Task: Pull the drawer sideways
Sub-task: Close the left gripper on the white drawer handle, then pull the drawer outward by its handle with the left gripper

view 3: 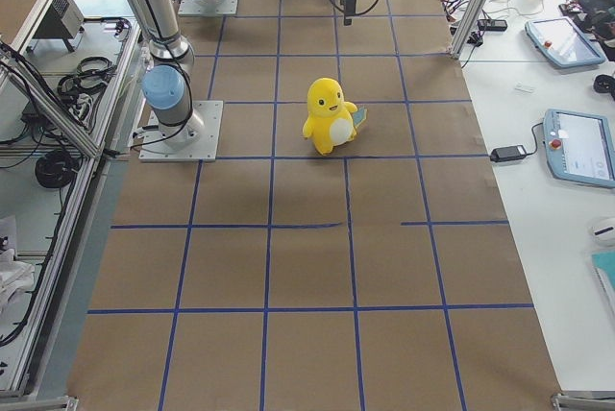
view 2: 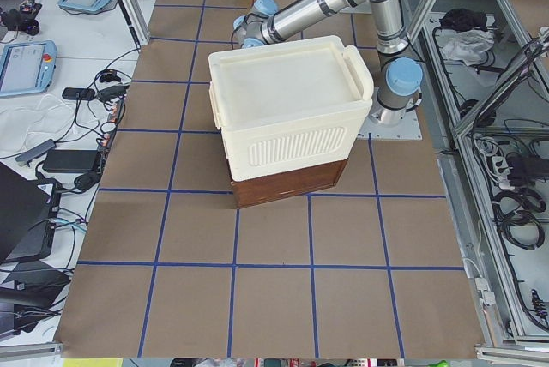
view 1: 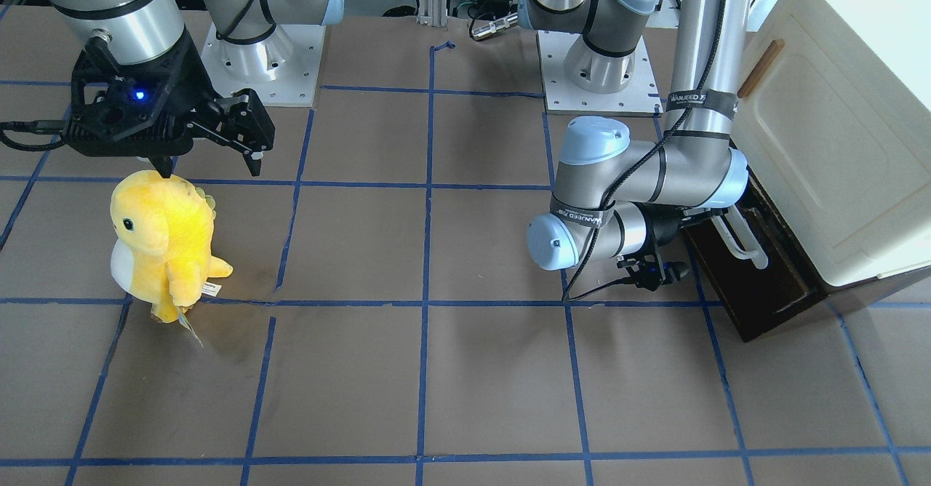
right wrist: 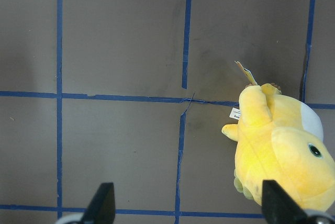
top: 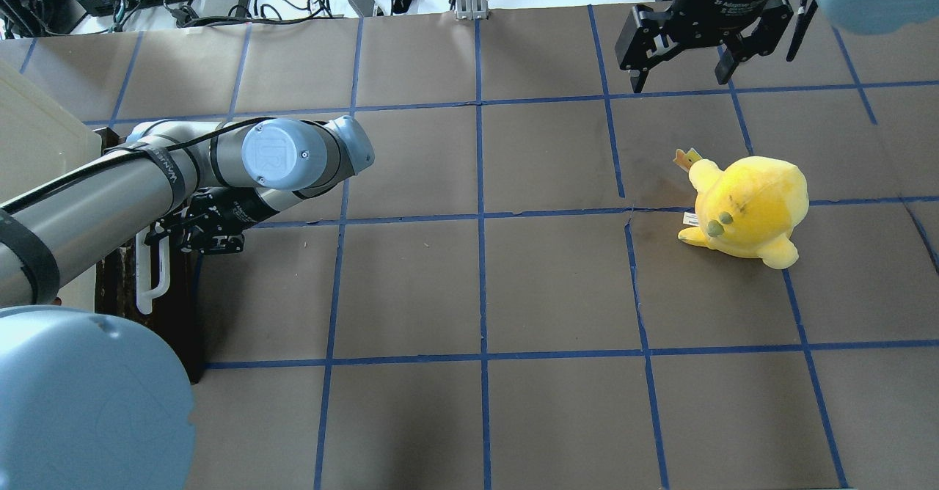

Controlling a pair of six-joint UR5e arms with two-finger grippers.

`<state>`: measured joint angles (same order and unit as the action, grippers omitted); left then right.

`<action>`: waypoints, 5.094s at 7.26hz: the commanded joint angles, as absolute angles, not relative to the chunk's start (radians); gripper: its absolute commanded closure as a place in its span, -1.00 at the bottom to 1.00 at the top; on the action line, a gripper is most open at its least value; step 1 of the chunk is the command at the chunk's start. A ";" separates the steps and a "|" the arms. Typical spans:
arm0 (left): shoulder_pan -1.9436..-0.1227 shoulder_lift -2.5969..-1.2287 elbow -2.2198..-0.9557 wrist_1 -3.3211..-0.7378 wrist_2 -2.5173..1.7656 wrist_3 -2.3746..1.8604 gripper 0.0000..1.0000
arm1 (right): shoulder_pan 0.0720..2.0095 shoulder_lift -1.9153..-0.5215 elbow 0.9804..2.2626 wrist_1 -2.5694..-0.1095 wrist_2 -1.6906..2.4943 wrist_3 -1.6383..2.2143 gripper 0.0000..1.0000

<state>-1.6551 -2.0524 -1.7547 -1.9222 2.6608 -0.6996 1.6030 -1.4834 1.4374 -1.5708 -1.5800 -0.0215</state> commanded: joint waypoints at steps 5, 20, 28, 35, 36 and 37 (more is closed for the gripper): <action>-1.671 -2.062 -1.718 -1.921 2.617 -0.692 0.67 | 1.603 -1.483 1.437 -1.571 -1.580 -0.021 -1.00; -1.743 -2.089 -1.640 -1.914 2.534 -0.689 0.69 | 1.603 -1.483 1.437 -1.571 -1.580 -0.023 -1.00; -1.779 -2.102 -1.592 -1.914 2.497 -0.677 0.75 | 1.603 -1.483 1.437 -1.571 -1.580 -0.021 -1.00; -1.782 -2.099 -1.586 -1.914 2.502 -0.675 -0.55 | 1.603 -1.483 1.437 -1.571 -1.580 -0.021 -1.00; -1.786 -2.083 -1.576 -1.913 2.497 -0.651 -0.51 | 1.603 -1.483 1.437 -1.571 -1.580 -0.021 -1.00; -1.808 -2.050 -1.521 -1.913 2.414 -0.517 -0.49 | 1.603 -1.483 1.437 -1.571 -1.580 -0.021 -1.00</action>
